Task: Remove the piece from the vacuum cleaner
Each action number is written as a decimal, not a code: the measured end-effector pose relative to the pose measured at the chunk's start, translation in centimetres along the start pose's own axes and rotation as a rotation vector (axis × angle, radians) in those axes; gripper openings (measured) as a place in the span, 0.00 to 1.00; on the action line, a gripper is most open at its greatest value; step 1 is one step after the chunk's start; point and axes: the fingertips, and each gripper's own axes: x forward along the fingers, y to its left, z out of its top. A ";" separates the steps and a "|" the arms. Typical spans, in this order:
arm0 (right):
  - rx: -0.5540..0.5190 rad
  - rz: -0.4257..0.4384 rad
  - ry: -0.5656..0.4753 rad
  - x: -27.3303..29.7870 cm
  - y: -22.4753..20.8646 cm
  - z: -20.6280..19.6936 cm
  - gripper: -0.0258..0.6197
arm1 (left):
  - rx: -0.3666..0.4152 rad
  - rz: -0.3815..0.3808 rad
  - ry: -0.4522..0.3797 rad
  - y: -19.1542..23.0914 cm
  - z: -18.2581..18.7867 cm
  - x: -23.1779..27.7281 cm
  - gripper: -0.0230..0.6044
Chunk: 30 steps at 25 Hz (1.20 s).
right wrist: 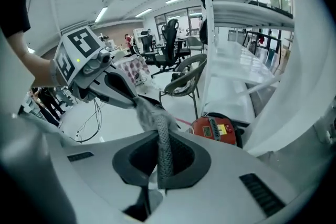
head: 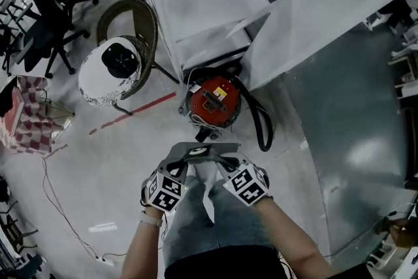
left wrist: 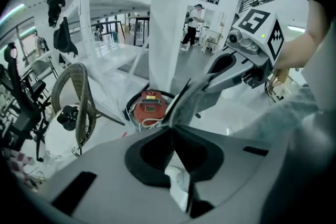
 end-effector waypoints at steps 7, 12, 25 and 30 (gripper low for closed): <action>-0.023 -0.024 -0.109 -8.4 0.7 7.7 0.10 | -0.003 0.067 -0.137 0.6 8.2 -8.7 0.09; -0.053 -0.052 -0.170 -13.8 0.7 12.4 0.10 | 0.000 0.121 -0.217 0.2 12.8 -13.7 0.09; -0.111 -0.131 -0.332 -23.6 -1.8 21.1 0.10 | 0.123 0.174 -0.421 1.1 25.0 -22.4 0.09; -0.112 -0.161 -0.368 -25.2 -2.6 22.8 0.10 | 0.154 0.186 -0.450 1.4 27.1 -23.4 0.09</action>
